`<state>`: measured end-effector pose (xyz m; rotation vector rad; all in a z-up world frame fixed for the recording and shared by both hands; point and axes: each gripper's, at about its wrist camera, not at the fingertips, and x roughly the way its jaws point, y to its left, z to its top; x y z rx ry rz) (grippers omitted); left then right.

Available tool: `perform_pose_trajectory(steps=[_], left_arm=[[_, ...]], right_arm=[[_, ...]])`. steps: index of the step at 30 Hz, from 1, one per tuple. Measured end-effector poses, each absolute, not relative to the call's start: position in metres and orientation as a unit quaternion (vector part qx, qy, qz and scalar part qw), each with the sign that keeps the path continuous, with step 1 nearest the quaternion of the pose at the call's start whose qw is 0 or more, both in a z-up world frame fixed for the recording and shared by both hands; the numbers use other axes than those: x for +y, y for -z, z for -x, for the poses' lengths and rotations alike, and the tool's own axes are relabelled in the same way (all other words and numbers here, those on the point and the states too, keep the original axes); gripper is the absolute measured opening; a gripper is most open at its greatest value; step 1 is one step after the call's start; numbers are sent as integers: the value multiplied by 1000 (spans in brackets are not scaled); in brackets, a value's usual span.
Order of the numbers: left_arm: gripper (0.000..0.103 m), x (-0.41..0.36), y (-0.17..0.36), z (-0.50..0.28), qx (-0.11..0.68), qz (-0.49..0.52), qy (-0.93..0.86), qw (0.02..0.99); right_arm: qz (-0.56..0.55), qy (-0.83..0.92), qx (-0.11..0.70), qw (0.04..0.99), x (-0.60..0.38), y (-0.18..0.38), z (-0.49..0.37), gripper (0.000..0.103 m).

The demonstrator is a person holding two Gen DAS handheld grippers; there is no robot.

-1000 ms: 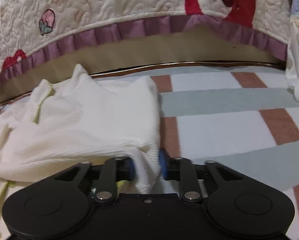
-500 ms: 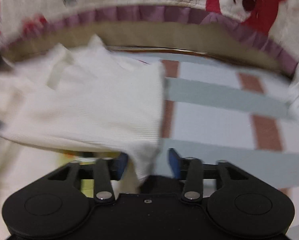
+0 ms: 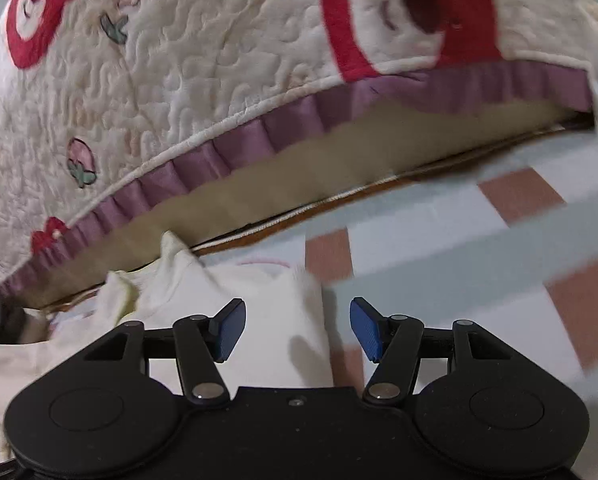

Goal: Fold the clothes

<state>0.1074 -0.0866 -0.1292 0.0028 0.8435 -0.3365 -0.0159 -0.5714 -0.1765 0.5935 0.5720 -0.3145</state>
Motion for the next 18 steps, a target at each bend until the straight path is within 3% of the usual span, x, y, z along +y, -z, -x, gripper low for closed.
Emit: perform_pose_trajectory(steps=[4, 5, 6, 7, 8, 9, 12, 18], left_arm=[[46, -80, 131, -123, 415, 26, 190, 890], [47, -80, 133, -127, 416, 31, 197, 887], [45, -81, 134, -131, 416, 33, 205, 885], [43, -82, 136, -134, 415, 32, 211, 884], [26, -85, 136, -135, 410, 23, 216, 886], [16, -89, 136, -136, 402, 11, 221, 888], [11, -95, 133, -135, 374, 14, 237, 896], [11, -100, 141, -146, 357, -19, 194, 914]], right_arm=[[-251, 141, 300, 909, -581, 196, -13, 65], [-242, 138, 299, 913, -581, 199, -15, 57], [-236, 137, 287, 918, -580, 198, -14, 18], [-230, 136, 274, 924, -578, 196, -13, 6], [-224, 136, 261, 929, -576, 194, -11, 6], [-218, 135, 248, 934, -575, 192, -10, 6], [-227, 163, 196, 940, -582, 177, 0, 5], [-163, 199, 261, 930, -566, 199, -15, 5]])
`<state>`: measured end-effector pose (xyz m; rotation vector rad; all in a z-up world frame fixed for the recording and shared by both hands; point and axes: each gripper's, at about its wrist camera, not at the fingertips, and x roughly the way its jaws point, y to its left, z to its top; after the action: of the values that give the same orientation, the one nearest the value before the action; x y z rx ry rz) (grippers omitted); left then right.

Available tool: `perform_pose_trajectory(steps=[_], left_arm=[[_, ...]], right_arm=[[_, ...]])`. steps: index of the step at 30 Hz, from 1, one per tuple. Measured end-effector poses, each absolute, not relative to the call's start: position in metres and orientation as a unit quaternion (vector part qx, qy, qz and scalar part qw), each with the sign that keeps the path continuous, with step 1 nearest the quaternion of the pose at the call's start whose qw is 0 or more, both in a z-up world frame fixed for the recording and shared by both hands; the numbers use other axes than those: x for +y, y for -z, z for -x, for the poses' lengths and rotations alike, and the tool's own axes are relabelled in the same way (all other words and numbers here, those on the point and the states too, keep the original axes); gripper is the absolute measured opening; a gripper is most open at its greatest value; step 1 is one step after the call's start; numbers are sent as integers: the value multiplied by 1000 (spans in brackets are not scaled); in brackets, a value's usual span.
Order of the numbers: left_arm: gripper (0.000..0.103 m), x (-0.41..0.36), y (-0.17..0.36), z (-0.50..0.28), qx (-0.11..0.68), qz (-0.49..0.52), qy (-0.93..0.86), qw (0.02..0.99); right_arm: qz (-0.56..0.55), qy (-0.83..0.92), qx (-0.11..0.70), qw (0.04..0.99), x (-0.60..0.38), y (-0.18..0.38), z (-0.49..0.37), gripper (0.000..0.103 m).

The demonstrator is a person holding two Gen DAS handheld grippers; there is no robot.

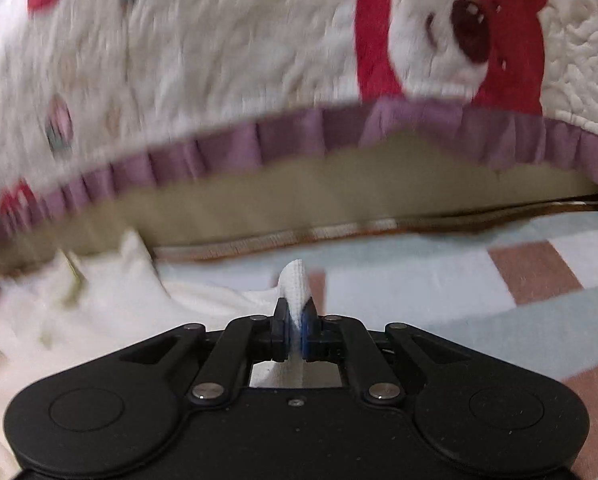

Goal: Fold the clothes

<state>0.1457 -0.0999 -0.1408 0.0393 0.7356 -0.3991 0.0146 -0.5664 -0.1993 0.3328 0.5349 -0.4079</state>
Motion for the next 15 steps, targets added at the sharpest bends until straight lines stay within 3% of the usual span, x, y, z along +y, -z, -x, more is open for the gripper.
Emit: perform_pose_trajectory(steps=[4, 7, 10, 12, 15], left_arm=[[20, -94, 136, -153, 364, -17, 184, 913], [40, -82, 129, -155, 361, 2, 160, 919], [43, -69, 124, -156, 350, 33, 143, 925], [55, -68, 127, -164, 357, 48, 165, 918], [62, -82, 135, -186, 390, 56, 211, 895]], right_arm=[[-144, 222, 266, 927, -560, 200, -22, 6], [-127, 239, 281, 921, -558, 200, -23, 6], [-120, 280, 302, 903, -560, 198, -23, 13], [-115, 323, 312, 886, -560, 191, -22, 33], [-114, 297, 293, 902, -545, 168, -24, 44]])
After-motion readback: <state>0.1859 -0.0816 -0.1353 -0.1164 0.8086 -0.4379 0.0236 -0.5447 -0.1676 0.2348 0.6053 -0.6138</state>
